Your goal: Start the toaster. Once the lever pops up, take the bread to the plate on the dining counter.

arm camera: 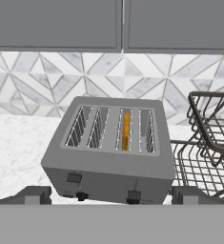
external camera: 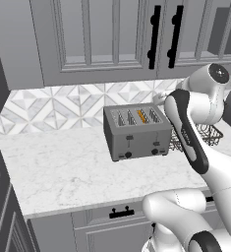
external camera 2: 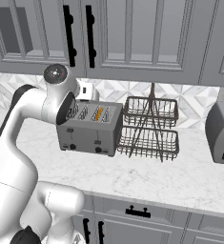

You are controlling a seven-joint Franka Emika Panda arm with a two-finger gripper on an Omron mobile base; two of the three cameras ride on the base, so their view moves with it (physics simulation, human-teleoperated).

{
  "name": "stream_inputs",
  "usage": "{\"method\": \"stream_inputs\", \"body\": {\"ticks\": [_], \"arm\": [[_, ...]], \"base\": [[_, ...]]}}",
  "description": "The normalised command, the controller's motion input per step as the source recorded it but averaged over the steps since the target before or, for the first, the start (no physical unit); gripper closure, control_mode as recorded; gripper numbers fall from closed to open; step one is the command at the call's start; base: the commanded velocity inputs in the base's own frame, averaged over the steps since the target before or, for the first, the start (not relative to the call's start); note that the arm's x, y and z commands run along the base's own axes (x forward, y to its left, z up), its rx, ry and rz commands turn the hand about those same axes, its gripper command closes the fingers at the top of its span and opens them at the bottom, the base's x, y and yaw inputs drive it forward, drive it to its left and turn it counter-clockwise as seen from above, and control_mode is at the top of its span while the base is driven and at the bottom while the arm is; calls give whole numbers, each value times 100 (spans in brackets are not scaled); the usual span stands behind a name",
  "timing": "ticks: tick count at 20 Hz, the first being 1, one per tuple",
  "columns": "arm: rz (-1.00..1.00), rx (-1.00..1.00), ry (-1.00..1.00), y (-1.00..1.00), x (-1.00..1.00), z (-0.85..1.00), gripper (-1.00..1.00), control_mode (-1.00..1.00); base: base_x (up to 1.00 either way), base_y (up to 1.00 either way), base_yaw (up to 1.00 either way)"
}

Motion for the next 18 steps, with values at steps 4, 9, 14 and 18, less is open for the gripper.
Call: {"method": "stream_inputs", "body": {"ticks": [4,9,14,18], "arm": [[0,0,0,0,0,0,-100,-100],[0,0,0,0,0,0,-100,-100],[0,0,0,0,0,0,-100,-100],[0,0,0,0,0,0,-100,-100]], "base": [[0,0,0],[0,0,0],[0,0,0],[0,0,0]]}}
